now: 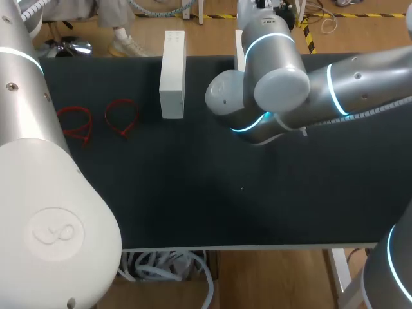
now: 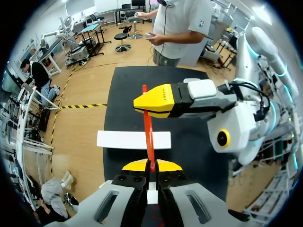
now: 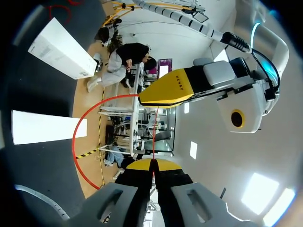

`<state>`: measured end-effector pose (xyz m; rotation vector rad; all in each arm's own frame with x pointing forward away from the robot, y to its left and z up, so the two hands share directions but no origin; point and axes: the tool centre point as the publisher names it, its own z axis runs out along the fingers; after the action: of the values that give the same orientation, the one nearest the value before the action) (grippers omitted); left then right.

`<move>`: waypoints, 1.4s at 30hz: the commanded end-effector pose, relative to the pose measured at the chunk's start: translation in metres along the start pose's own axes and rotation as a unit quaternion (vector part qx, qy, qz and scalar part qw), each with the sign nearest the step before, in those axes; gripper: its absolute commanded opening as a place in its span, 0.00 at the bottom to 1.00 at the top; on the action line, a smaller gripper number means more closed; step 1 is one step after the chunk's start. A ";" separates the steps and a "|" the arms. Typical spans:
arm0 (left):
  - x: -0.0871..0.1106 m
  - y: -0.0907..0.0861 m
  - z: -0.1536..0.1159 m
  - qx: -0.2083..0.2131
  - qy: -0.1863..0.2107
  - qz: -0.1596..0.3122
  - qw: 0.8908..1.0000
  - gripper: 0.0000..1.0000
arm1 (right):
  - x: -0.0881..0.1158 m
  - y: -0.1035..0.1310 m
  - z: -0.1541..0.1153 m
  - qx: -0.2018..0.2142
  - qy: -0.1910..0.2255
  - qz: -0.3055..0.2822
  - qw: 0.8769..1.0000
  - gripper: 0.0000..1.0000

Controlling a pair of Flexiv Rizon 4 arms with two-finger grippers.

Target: Grab the tape and strap the tape.

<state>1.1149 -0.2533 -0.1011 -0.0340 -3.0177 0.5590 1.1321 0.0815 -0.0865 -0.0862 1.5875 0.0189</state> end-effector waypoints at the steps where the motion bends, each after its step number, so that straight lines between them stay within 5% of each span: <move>1: -0.001 -0.001 -0.001 -0.002 0.001 0.000 1.000 0.00 | -0.003 0.001 -0.002 -0.002 0.008 -0.003 1.000 0.00; 42: -0.001 -0.001 -0.001 -0.002 0.001 0.000 1.000 0.00 | 0.006 0.011 0.001 -0.008 0.018 -0.010 1.000 0.00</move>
<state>1.1149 -0.2533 -0.1011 -0.0340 -3.0178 0.5589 1.1334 0.0921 -0.0956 -0.1131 1.6150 0.0176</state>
